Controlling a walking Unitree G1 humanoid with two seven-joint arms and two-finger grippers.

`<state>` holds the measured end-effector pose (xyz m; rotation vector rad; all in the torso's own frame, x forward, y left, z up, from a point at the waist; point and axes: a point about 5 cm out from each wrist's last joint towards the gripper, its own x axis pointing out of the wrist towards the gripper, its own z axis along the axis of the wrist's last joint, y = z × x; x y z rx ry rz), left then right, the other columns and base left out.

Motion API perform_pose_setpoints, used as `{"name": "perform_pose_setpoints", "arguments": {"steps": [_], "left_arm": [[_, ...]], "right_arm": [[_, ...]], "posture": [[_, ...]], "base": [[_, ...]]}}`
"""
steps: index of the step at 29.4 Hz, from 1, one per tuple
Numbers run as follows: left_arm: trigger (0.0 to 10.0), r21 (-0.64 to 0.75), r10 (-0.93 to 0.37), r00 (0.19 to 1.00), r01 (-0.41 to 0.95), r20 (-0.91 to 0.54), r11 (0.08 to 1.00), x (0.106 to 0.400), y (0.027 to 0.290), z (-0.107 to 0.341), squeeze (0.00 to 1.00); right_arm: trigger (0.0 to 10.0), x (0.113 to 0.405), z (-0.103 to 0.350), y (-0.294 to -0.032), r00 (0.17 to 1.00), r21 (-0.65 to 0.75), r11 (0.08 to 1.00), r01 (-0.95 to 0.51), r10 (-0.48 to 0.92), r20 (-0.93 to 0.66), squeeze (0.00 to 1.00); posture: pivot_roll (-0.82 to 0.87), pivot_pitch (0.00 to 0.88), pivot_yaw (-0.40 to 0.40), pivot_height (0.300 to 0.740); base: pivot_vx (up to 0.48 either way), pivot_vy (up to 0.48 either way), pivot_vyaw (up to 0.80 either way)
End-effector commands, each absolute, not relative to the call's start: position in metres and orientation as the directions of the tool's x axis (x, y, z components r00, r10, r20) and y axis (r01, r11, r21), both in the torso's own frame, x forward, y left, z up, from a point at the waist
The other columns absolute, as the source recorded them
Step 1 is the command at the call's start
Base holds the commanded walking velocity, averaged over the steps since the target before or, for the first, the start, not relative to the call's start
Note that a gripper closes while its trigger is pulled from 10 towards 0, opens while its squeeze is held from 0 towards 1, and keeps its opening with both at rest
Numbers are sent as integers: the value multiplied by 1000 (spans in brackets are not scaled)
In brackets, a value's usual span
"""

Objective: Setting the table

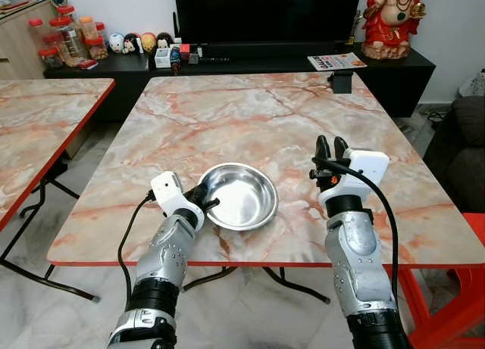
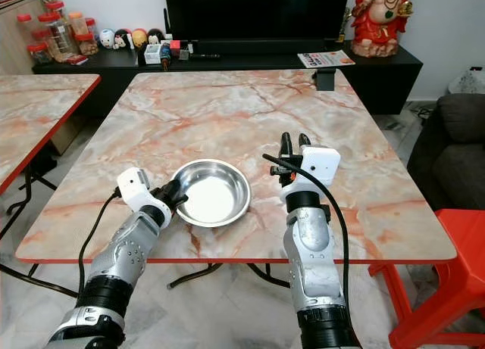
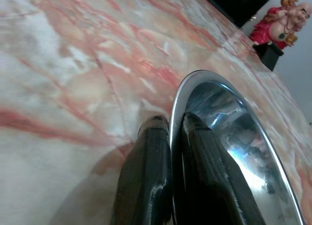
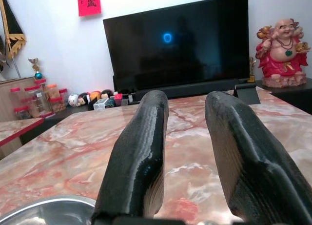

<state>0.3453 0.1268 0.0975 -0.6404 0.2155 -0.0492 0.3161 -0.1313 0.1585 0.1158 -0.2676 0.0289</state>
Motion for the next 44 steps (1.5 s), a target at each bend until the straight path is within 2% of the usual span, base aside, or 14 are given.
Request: {"name": "perform_pose_setpoints", "arguments": {"steps": [1, 8, 21, 22, 23, 24, 25, 26, 33, 34, 44], "left_arm": [[10000, -616, -137, 962, -40, -238, 787, 344, 126, 89, 0], [10000, -627, -210, 926, -36, -315, 779, 339, 112, 77, 0], [10000, -665, -191, 928, -76, -320, 743, 339, 98, 79, 0], [10000, -663, -188, 928, -80, -322, 745, 338, 98, 79, 86], [10000, -660, -184, 928, -83, -325, 747, 338, 98, 78, 86], [10000, -658, -180, 928, -86, -326, 748, 338, 99, 78, 800], [10000, -658, -180, 928, -86, -326, 748, 338, 99, 78, 800], [10000, -653, -172, 929, -91, -328, 752, 338, 100, 78, 1000], [10000, -638, -143, 936, -103, -322, 763, 340, 106, 81, 1000], [10000, -626, -131, 938, -107, -322, 772, 341, 107, 82, 0], [10000, -612, -82, 953, -121, -292, 781, 345, 117, 90, 0]], "right_arm": [[10000, 315, 161, -128, 962, 112, 992, -56, 24, 272, 0], [10000, 314, 162, -128, 962, 114, 992, -57, 23, 273, 0], [10000, 314, 161, -128, 962, 119, 991, -57, 23, 271, 0], [10000, 314, 161, -128, 962, 119, 991, -57, 23, 271, 0], [10000, 314, 161, -128, 963, 117, 992, -56, 23, 270, 0], [10000, 314, 161, -128, 963, 117, 992, -55, 22, 269, 0], [10000, 314, 161, -128, 963, 117, 992, -55, 22, 269, 0], [10000, 314, 161, -129, 963, 117, 992, -55, 21, 269, 0], [10000, 315, 161, -128, 962, 121, 991, -57, 23, 271, 0], [10000, 315, 161, -127, 962, 121, 991, -58, 23, 271, 0], [10000, 315, 162, -129, 962, 119, 991, -55, 21, 273, 0]], "posture": [[-74, 0, 32, 740], [-78, 0, 35, 740], [-75, 0, 34, 740], [-76, 0, 35, 740], [-76, 0, 35, 740], [-75, 0, 34, 740], [-75, 0, 34, 740], [-75, 0, 35, 740], [-72, 0, 36, 740], [-74, 0, 37, 740], [-72, 0, 34, 740]], "base": [[0, 0, 0], [0, 0, 0], [0, 0, 0], [0, 0, 0], [0, 0, 0], [0, 0, 0], [0, 0, 0], [0, 0, 0], [0, 0, 0], [0, 0, 0], [0, 0, 0]]}}
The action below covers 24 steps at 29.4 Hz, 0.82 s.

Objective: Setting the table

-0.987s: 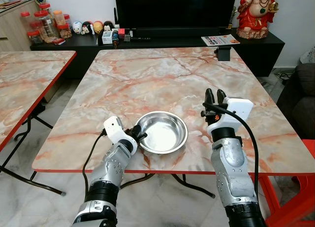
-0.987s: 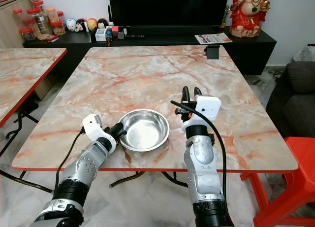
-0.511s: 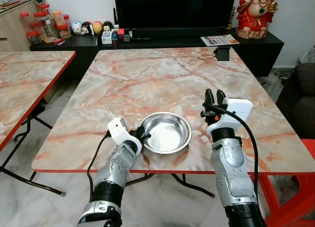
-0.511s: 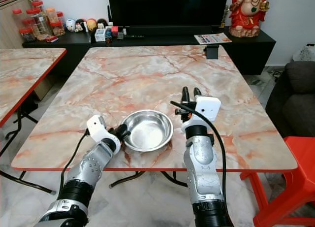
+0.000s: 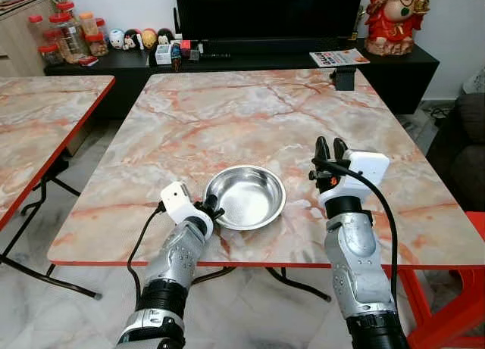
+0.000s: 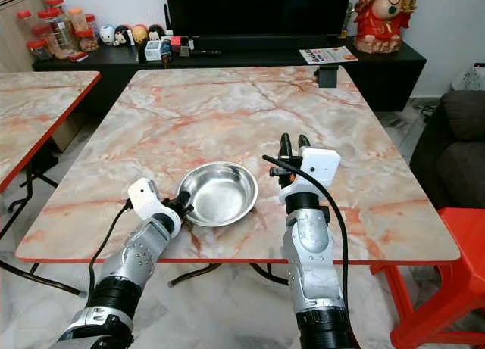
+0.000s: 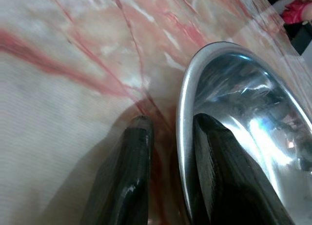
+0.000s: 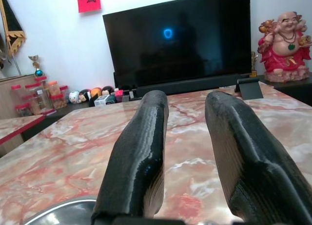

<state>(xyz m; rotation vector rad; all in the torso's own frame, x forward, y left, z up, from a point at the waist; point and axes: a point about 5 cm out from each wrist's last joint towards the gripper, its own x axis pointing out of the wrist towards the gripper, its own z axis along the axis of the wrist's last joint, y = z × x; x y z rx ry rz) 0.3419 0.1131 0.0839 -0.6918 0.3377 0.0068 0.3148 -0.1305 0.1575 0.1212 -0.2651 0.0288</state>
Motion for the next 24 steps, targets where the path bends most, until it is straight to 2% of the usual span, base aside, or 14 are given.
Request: {"name": "perform_pose_setpoints", "arguments": {"steps": [1, 12, 24], "left_arm": [[10000, -614, -78, 955, -120, -286, 780, 346, 119, 92, 0], [10000, -582, -236, 948, 70, -214, 810, 350, 116, 111, 0], [10000, -525, -167, 964, 35, -207, 851, 349, 137, 116, 0]], "right_arm": [[10000, 315, 162, -129, 962, 119, 991, -55, 21, 273, 0], [10000, 315, 162, -127, 961, 120, 991, -59, 24, 274, 0], [10000, 316, 162, -128, 962, 118, 991, -61, 27, 272, 0]], "posture": [[-72, 0, 34, 740], [-69, 0, 33, 740], [-66, 0, 29, 740]], "base": [[0, 0, 0], [0, 0, 0], [0, 0, 0]]}}
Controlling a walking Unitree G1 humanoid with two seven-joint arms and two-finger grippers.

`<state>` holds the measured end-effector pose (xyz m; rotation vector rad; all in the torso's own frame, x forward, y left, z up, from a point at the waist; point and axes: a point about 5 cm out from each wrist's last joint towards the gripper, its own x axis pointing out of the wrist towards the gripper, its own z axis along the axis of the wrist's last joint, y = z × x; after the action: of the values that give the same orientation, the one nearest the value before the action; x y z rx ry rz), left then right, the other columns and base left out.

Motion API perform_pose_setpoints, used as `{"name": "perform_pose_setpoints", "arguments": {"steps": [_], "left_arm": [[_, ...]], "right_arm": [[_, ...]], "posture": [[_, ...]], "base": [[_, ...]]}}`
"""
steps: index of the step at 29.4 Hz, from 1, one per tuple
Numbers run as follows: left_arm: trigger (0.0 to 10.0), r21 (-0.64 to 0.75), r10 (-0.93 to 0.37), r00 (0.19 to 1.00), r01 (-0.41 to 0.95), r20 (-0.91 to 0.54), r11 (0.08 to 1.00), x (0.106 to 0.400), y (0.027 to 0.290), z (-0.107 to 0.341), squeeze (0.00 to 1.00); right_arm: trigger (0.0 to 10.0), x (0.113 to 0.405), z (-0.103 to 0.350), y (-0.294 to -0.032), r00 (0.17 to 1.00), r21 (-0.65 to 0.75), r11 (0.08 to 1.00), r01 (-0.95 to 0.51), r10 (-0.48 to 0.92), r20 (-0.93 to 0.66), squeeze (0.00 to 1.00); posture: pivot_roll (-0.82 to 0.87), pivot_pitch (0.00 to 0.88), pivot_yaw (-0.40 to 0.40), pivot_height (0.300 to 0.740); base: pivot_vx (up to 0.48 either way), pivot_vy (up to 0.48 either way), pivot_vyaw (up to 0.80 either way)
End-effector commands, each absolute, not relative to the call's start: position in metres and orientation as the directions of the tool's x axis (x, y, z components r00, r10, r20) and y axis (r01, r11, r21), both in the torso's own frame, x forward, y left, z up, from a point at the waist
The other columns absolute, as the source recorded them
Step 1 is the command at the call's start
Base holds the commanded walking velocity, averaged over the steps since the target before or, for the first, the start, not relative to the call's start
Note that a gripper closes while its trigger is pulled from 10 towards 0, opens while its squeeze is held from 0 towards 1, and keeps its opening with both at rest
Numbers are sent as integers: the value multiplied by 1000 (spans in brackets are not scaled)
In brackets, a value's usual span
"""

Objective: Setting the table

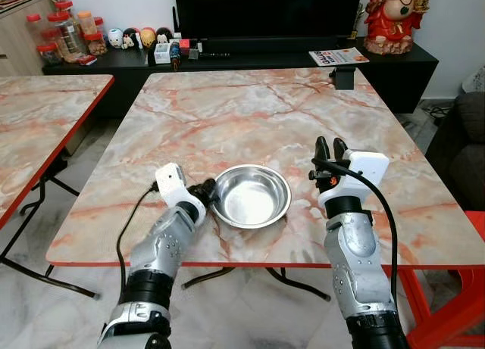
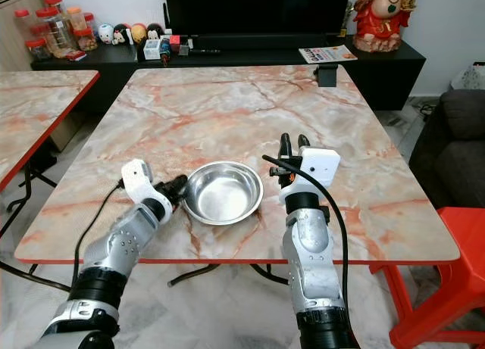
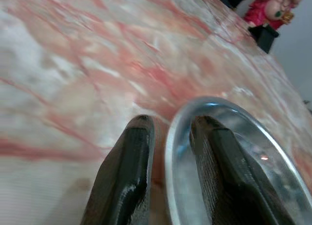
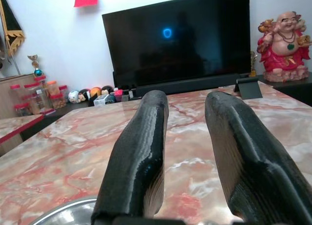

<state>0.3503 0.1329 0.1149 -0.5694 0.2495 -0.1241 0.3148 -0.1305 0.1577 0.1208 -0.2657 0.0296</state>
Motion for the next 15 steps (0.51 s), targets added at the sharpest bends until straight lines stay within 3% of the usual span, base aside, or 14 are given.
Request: {"name": "perform_pose_setpoints", "arguments": {"steps": [1, 10, 12, 15], "left_arm": [[10000, -517, -162, 964, 31, -210, 856, 349, 139, 115, 0], [10000, -373, -62, 982, -8, -177, 928, 346, 154, 117, 0], [10000, -236, 53, 999, -48, 13, 971, 343, 168, 139, 0], [10000, -81, 57, 983, -43, 172, 996, 337, 166, 156, 0]], "right_arm": [[10000, 316, 162, -128, 962, 118, 991, -62, 27, 272, 0], [10000, 315, 162, -128, 961, 119, 991, -62, 27, 274, 0], [10000, 316, 162, -129, 961, 118, 991, -59, 25, 276, 0], [10000, 316, 164, -131, 955, 124, 991, -55, 16, 297, 0]], "posture": [[-66, 0, 29, 740], [-66, 0, 29, 740], [-66, 0, 28, 740], [-63, 0, 27, 740]], "base": [[0, 0, 0], [0, 0, 0], [0, 0, 0], [0, 0, 0]]}}
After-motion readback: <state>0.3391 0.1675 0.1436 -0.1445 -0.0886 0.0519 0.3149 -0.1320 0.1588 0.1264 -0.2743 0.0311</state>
